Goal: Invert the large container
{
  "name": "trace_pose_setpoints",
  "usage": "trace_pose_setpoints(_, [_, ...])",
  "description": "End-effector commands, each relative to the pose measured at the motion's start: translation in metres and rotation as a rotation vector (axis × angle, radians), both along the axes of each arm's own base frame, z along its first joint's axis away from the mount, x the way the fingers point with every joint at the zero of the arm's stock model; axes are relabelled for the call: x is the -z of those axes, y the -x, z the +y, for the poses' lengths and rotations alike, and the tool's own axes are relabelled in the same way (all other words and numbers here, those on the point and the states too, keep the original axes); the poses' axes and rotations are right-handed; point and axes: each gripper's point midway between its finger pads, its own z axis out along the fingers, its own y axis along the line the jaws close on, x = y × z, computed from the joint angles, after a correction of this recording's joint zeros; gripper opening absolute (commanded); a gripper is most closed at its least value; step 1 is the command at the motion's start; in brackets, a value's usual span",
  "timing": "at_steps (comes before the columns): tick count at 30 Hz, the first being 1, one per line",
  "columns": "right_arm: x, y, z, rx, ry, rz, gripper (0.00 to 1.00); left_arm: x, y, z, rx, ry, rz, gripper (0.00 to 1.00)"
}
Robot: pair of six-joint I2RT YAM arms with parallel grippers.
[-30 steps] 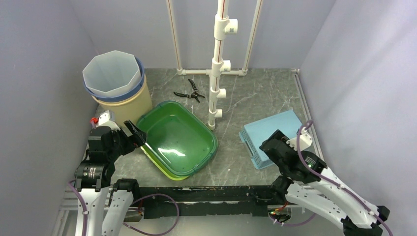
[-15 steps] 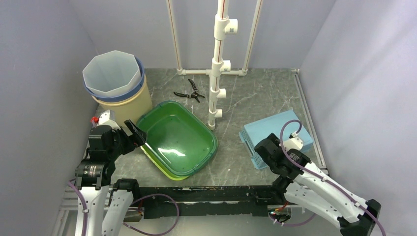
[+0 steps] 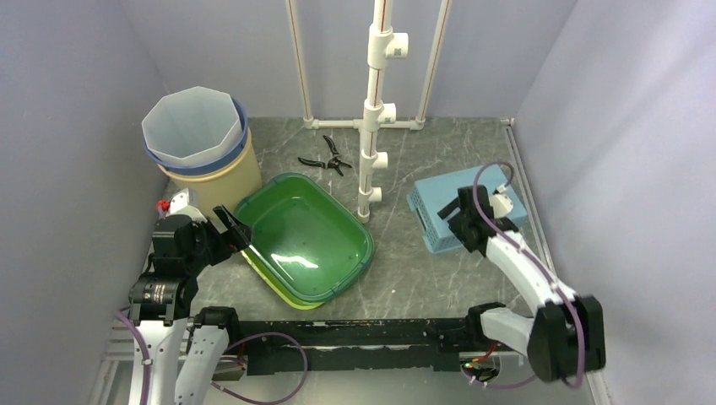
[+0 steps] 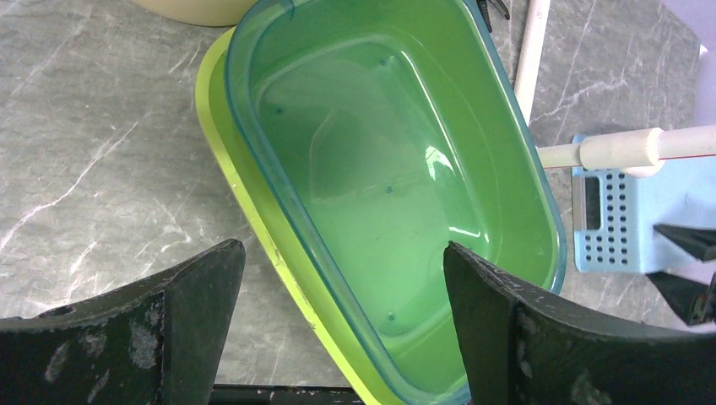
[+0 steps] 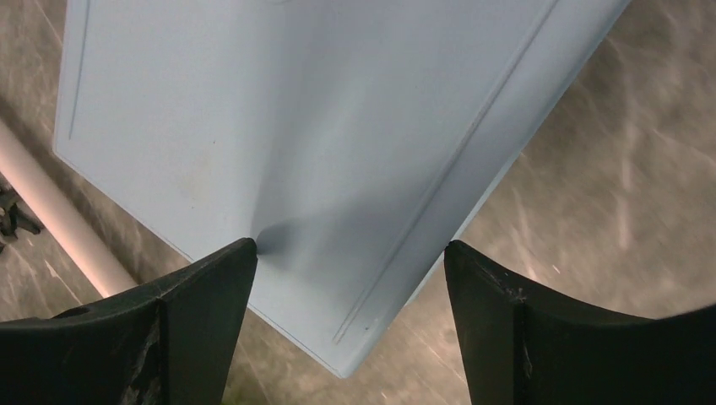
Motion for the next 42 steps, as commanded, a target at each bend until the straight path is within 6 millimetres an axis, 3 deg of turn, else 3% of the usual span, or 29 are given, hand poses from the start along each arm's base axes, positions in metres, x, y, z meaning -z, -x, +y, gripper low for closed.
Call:
trace_pose_setpoints(1, [-0.026,-0.068,0.002,-0.087,0.026,-0.096,0.85,-0.009,-0.006,0.001,0.007,-0.013,-0.05,0.93])
trace_pose_setpoints(7, [0.001,-0.102,-0.027,0.039,0.002,-0.006,0.81,-0.009,-0.005,0.0,0.012,-0.013,-0.054,0.93])
trace_pose_setpoints(15, [0.016,-0.136,-0.038,0.16,-0.03,0.01,0.81,-0.008,-0.006,0.0,0.016,-0.011,-0.046,0.93])
trace_pose_setpoints(20, [0.008,-0.143,-0.05,0.248,-0.014,-0.033,0.79,-0.008,-0.006,0.0,0.016,-0.011,-0.049,0.93])
trace_pose_setpoints(22, [-0.004,-0.142,-0.052,0.224,0.019,-0.043,0.82,-0.008,-0.005,0.0,0.015,-0.01,-0.05,0.93])
trace_pose_setpoints(25, [-0.034,-0.139,-0.038,0.092,0.101,-0.1,0.89,-0.009,-0.005,0.0,0.016,-0.011,-0.054,0.93])
trace_pose_setpoints(29, [-0.068,-0.125,-0.018,-0.089,0.215,-0.197,0.9,-0.01,-0.005,-0.001,0.022,-0.01,-0.057,0.93])
trace_pose_setpoints(32, [-0.086,-0.126,0.012,-0.307,0.198,-0.289,0.9,-0.01,-0.007,0.002,0.007,-0.009,-0.059,0.93])
trace_pose_setpoints(34, [-0.091,-0.129,0.035,-0.449,0.153,-0.314,0.87,-0.009,-0.007,0.002,0.01,-0.008,-0.056,0.93])
trace_pose_setpoints(36, [-0.093,-0.135,0.06,-0.583,0.089,-0.309,0.76,-0.009,-0.008,0.001,0.015,-0.008,-0.056,0.93])
trace_pose_setpoints(39, [-0.087,-0.147,0.086,-0.717,0.025,-0.262,0.69,-0.009,-0.008,0.002,0.011,-0.007,-0.053,0.93])
trace_pose_setpoints(42, [-0.067,-0.158,0.1,-0.76,0.007,-0.199,0.63,-0.01,-0.006,0.003,0.001,-0.008,-0.058,0.93])
